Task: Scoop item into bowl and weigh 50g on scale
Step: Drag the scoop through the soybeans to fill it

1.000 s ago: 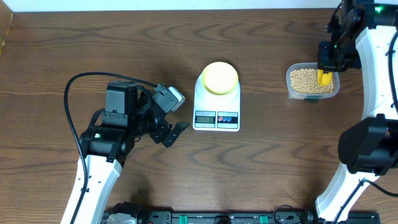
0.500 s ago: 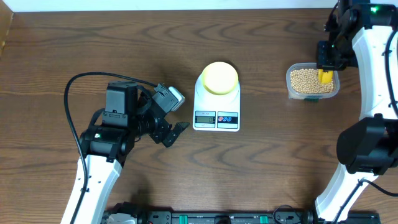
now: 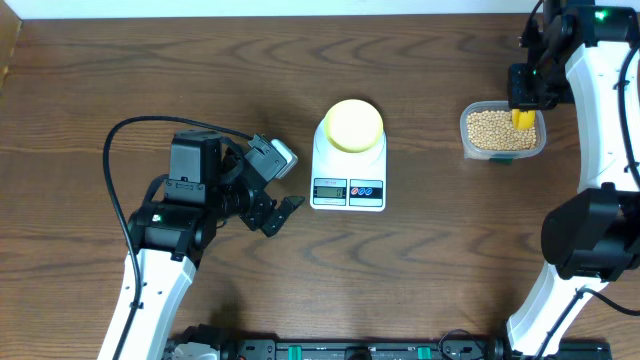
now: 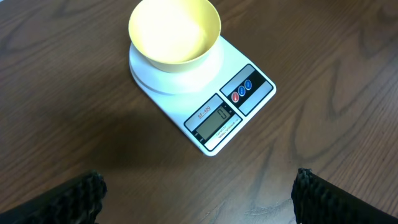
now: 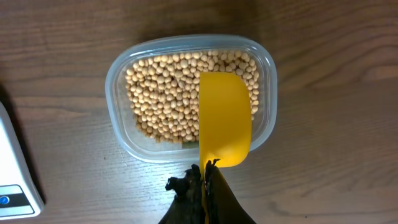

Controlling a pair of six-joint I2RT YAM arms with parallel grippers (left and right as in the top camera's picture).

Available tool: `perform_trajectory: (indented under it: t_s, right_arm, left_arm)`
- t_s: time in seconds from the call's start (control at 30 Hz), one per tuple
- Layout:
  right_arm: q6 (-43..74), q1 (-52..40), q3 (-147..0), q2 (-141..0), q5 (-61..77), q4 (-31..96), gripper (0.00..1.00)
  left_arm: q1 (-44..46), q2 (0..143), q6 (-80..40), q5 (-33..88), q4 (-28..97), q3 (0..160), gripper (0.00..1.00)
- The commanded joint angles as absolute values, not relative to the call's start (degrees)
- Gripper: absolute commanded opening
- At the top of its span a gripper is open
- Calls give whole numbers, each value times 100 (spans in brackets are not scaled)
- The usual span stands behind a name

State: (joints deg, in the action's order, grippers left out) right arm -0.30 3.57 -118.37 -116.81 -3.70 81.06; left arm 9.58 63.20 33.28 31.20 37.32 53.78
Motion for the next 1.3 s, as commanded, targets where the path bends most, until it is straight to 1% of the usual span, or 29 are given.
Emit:
perform_trajectory:
  t_s: [0.0,0.2,0.43,0.8,1.27]
  right_arm:
    - [-196,342,-11789,-11736,-414,8169,1]
    - [-244,344,-11614,-11736,-462,8073,1]
    - [-242,344,-11124,-11736,-742,7664,1]
    - [-222,344,-11113,-11734,-1153,7540,1]
    - [-351,403,-10809,-11736,-1142,7262,1]
  left_arm:
    - [932,6313,3406,3170,3747,5369,97]
    - [932,6313,3406,3170,3747,5369,98]
    - [932,6313,3406,3170,3747,5369,97]
    - [932,6313,3406,3170,3747,5369,98]
    - [932,6313,3406,3170,3747,5369,98]
